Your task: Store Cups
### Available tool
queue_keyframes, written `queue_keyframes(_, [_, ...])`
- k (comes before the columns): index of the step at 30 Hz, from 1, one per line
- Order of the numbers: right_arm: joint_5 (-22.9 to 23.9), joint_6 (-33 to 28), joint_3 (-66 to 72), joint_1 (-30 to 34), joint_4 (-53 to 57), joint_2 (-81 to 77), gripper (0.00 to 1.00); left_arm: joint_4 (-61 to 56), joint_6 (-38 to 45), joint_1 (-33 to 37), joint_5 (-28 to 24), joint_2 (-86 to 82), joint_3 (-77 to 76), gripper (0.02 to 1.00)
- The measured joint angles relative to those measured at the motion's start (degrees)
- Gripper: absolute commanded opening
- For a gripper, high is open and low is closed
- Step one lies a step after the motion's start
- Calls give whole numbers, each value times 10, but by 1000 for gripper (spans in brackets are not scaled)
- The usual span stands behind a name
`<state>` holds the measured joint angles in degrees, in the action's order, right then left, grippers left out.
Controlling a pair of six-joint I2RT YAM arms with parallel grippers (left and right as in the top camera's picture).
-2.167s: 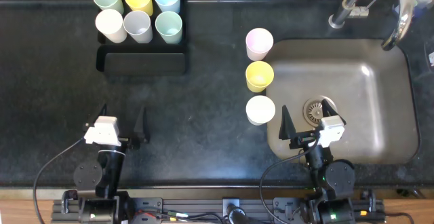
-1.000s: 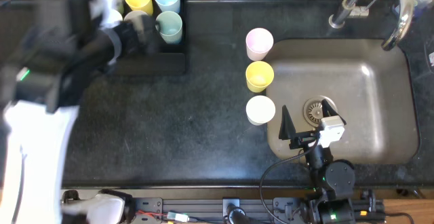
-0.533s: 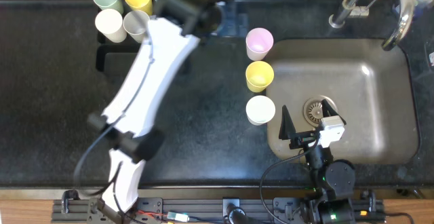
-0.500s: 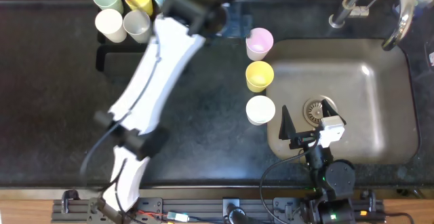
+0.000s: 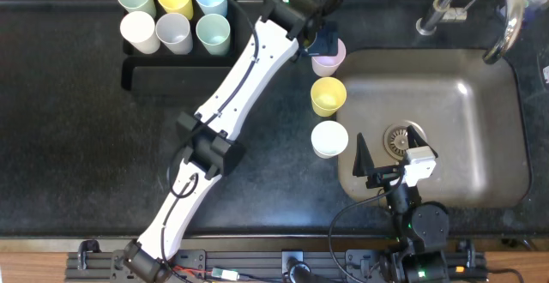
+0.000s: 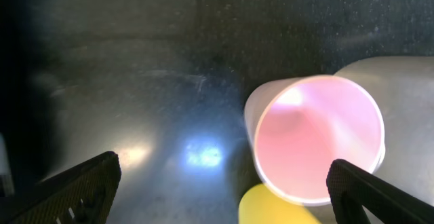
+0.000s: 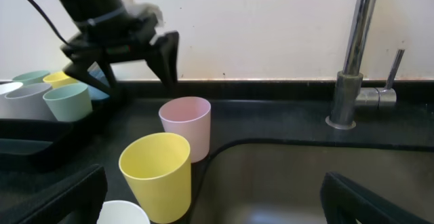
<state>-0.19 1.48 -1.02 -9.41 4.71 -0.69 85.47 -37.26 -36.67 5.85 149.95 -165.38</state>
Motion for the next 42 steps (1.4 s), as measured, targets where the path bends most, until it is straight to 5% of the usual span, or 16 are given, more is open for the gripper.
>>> queue_keyframes(5, [0,0,0,0,0,0,998,-16,-1,0,-13,35,-9,989])
queue_keyframes(8, [0,0,0,0,0,0,1000,-26,-2,0,-20,54,-11,862])
queue_keyframes(9, [0,0,0,0,0,0,998,-28,-1,0,-22,59,-11,774])
queue_keyframes(12, [0,0,0,0,0,0,996,-32,-3,0,-29,72,-11,338])
queue_keyframes(13, [0,0,0,0,0,0,998,-35,-4,0,-30,75,-11,121])
queue_keyframes(14, [0,0,0,0,0,0,998,-37,-4,0,-31,76,-11,34])
queue_keyframes(31, [0,0,0,0,0,0,998,-42,11,0,-16,42,-10,34])
queue_keyframes(42, [0,0,0,0,0,0,998,16,59,74,113,-388,111,34])
